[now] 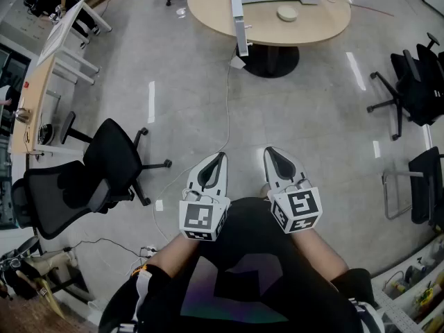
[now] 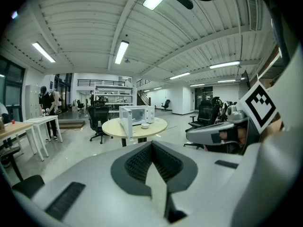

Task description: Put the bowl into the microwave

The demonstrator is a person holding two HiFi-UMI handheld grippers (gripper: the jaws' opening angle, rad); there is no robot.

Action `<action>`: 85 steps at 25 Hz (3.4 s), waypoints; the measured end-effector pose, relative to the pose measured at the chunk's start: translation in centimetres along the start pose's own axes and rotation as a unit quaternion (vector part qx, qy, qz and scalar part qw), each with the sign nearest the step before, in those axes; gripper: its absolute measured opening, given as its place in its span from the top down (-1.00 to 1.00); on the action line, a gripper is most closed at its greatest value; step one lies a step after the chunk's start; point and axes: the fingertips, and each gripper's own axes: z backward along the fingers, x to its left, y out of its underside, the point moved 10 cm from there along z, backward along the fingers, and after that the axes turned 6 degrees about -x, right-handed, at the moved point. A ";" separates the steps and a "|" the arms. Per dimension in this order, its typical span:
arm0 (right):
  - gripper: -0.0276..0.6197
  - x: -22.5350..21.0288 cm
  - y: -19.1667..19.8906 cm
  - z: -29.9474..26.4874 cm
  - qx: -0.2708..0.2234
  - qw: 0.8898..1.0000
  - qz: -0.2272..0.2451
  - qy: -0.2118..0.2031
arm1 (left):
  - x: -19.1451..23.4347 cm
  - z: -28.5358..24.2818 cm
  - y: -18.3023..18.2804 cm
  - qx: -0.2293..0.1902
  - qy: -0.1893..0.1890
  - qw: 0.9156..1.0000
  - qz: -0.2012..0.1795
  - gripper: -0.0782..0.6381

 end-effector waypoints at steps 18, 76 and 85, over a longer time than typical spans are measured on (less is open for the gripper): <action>0.86 -7.5 -0.3 6.3 -0.030 0.997 -0.029 0.061 | -7.8 -4.7 -1.0 0.013 0.058 0.998 -0.025 0.65; 0.86 -22.7 -10.9 -22.3 0.054 0.981 0.003 0.184 | 6.6 -41.3 -7.5 -0.010 0.239 0.970 0.038 0.65; 0.86 -28.3 -12.3 -24.5 0.053 0.991 -0.005 0.126 | 4.8 -45.2 -8.9 -0.002 0.185 0.982 0.028 0.65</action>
